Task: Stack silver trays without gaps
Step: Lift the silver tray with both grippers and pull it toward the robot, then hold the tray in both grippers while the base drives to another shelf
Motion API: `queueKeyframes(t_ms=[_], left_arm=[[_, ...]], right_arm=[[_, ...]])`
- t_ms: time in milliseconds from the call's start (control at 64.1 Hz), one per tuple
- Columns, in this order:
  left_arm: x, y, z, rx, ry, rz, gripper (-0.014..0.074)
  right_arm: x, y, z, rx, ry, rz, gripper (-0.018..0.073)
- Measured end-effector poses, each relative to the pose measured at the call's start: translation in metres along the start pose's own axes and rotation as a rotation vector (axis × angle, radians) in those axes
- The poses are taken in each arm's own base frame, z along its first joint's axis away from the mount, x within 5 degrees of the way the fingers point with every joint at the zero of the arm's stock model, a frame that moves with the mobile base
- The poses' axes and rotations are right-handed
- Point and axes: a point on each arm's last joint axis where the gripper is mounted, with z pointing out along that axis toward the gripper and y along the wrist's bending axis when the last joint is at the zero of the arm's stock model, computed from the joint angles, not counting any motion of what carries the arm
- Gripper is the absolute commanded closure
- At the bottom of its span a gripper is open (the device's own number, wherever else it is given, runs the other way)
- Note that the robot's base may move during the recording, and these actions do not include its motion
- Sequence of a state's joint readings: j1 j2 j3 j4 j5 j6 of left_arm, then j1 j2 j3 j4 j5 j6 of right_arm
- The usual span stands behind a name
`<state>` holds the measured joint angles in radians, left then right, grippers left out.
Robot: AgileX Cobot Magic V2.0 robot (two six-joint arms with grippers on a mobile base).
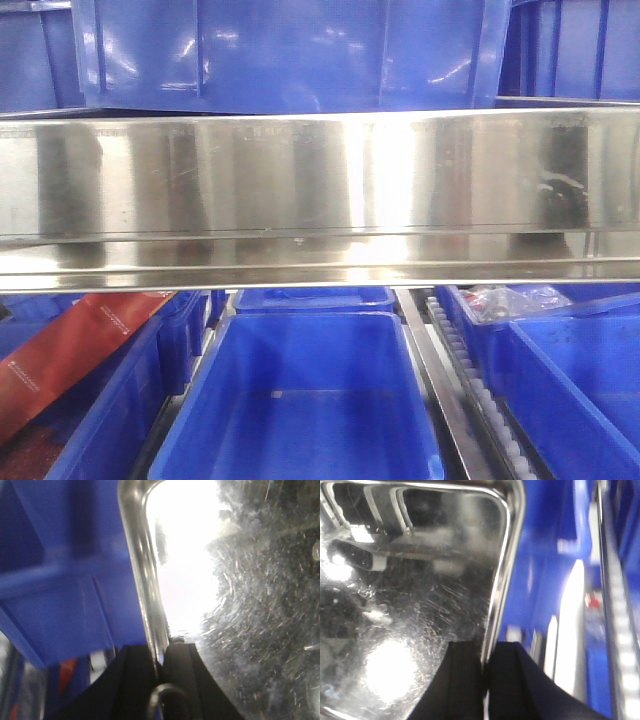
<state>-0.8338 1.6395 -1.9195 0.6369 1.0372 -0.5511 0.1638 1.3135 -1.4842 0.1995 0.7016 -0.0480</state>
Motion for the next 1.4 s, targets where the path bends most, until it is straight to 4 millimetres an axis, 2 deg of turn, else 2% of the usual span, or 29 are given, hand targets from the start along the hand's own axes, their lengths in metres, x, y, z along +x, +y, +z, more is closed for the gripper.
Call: queueKeyframes(t_ms=[250, 1404], left_arm=[[-0.0076, 0.0029, -0.0025, -0.033, -0.081, 0.040, 0.0606], [-0.0084, 0.0027, -0.0026, -0.031, -0.090, 0.040, 0.0606]], right_arm=[[-0.0053, 0.0004, -0.0001, -0.004, -0.058, 0.005, 0.0637], [-0.0053, 0.0006, -0.0001, -0.005, -0.059, 0.004, 0.0637]])
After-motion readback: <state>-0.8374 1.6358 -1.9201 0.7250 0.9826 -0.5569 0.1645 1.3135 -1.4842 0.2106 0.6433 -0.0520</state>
